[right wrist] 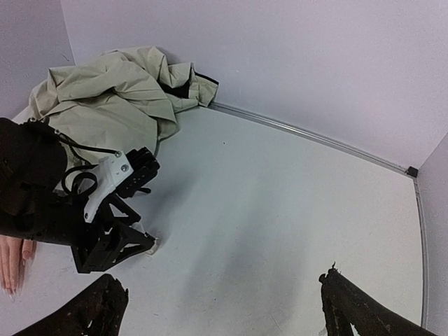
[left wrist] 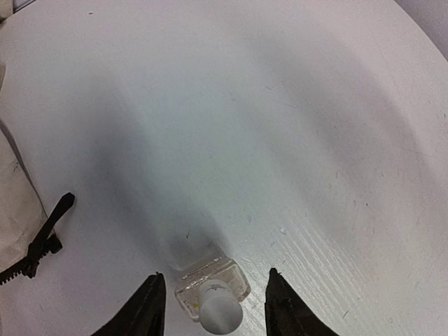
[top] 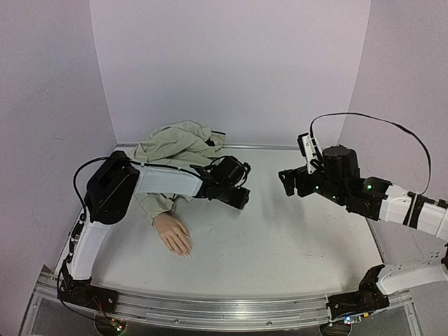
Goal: Paint the nails
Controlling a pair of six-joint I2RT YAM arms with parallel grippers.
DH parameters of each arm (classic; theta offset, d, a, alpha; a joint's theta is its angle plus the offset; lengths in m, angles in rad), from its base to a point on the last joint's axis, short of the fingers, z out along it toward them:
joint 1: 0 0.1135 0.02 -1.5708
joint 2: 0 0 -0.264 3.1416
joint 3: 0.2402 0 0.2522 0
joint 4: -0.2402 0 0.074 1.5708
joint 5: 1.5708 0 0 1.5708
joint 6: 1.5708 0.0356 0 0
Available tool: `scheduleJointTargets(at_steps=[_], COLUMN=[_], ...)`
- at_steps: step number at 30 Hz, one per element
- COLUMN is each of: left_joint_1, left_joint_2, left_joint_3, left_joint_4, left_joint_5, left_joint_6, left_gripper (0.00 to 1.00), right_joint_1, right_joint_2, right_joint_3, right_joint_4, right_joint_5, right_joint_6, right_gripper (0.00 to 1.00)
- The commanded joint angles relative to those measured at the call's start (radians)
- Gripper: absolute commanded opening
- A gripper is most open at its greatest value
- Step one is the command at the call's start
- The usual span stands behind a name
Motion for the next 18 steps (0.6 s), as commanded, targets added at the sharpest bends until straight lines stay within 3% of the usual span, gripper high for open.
scheduleJointTargets(at_steps=[1,8,13,18], left_joint_1=[0.001,0.025,0.146,0.274], left_joint_2=[-0.084,-0.263,-0.473,-0.704], left_joint_3=[-0.009,-0.17,-0.45,-0.774], left_joint_4=[0.032,0.085,0.231,0.401], left_joint_5=[-0.013,-0.002,0.027,0.017], left_joint_6=[0.005,0.023,-0.022,-0.054], left_gripper=[0.56,0.8,0.88,0.91], right_joint_1=[-0.028,-0.197,-0.386,-0.467], right_joint_2=[-0.007,-0.049,-0.13,-0.248], right_joint_3=[-0.023,-0.128,-0.295,-0.476], right_joint_4=[0.041,0.085,0.213,0.369], right_joint_5=[0.029,-0.095,-0.241,-0.276], right_joint_6=[0.051,0.162,0.306,0.4], right_gripper=[0.98,0.98,0.98,0.98])
